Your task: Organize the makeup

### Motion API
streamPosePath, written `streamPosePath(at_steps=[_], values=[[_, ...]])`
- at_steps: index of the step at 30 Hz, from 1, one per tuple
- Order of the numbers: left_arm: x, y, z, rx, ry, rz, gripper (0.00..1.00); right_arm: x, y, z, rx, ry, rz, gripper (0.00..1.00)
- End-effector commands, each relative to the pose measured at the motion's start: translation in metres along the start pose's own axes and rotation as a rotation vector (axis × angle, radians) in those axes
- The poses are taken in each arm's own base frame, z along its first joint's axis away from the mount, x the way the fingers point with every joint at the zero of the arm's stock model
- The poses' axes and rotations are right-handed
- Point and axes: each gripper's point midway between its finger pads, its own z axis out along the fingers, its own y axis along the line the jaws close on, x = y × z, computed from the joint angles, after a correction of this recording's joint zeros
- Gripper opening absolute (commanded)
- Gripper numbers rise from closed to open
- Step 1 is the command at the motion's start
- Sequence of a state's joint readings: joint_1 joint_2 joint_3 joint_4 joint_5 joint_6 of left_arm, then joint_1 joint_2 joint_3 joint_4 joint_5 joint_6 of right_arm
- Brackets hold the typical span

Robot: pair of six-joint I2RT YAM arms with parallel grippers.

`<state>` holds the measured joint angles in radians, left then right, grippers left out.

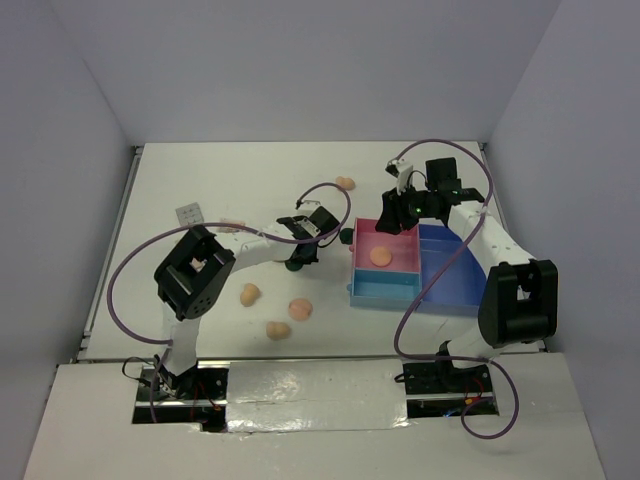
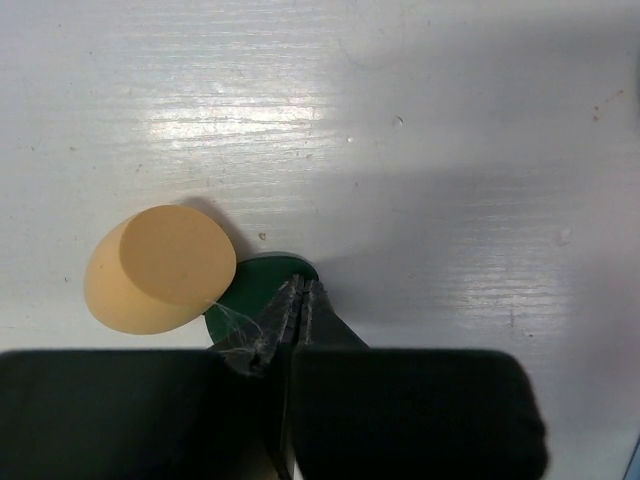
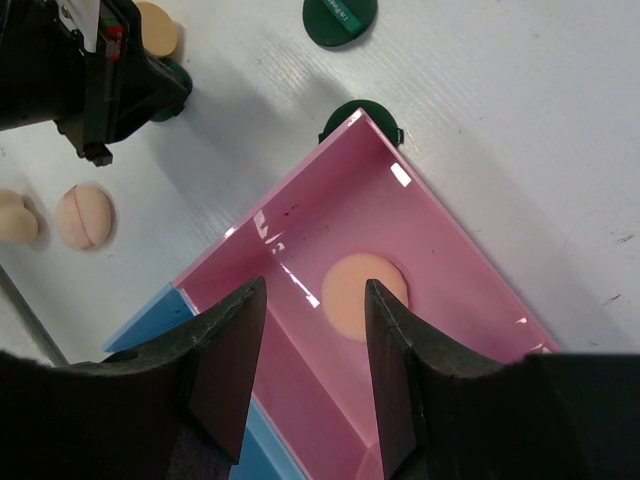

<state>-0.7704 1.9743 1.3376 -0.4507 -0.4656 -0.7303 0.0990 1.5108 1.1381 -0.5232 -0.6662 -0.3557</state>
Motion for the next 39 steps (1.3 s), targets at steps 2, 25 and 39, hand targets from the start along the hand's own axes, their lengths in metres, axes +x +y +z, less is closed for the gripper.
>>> streamPosePath(at_steps=[2,25,39], values=[[0.012,-0.005,0.000,0.027,0.033,0.021,0.03,-0.014,-0.002,-0.006,0.009,-0.050,-0.023,0.52],[-0.072,-0.111,-0.137,0.740,-0.275,-0.053,0.00,-0.016,-0.003,-0.010,0.014,-0.066,-0.025,0.52],[-0.079,-0.199,-0.137,1.008,-0.212,-0.015,0.04,-0.022,-0.018,-0.029,0.085,-0.123,-0.006,0.52]])
